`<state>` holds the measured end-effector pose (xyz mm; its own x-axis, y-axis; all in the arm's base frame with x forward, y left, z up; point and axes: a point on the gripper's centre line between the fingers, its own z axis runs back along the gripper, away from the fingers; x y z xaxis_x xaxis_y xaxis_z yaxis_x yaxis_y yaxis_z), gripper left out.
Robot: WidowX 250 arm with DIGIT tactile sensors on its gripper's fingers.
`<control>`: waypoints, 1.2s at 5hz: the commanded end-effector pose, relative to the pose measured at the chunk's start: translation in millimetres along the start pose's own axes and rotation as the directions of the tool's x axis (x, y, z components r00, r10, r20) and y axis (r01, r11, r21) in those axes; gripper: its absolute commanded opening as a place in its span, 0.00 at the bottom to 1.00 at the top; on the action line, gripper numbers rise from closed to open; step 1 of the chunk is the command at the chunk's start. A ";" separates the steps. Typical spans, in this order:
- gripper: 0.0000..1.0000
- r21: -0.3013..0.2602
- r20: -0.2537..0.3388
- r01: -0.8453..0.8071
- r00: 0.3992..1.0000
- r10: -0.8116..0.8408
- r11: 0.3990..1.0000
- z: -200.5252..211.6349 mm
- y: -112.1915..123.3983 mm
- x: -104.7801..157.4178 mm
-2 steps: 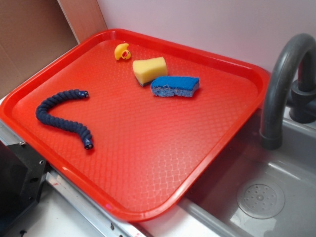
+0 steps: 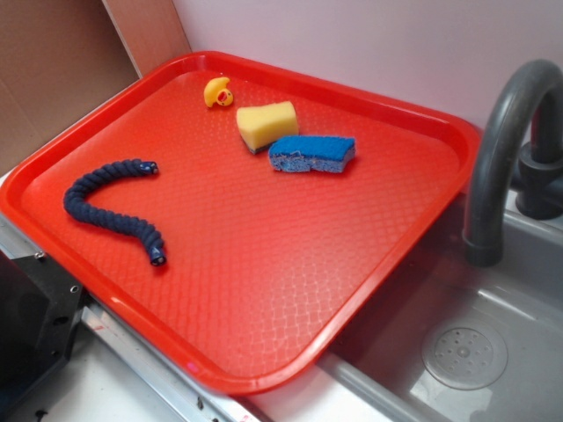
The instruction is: Grab the green sponge.
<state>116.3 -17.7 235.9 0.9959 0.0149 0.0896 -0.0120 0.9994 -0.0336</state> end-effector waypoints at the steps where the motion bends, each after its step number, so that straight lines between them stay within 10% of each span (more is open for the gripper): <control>1: 1.00 0.032 -0.007 0.122 0.992 -0.122 0.992 -31.4 24.5 52.5; 6: 1.00 -0.020 -0.015 0.426 0.904 -0.426 0.905 -140.0 14.6 170.5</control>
<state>289.3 -3.3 94.2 0.9118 -0.4102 0.0173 0.4106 0.9111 -0.0364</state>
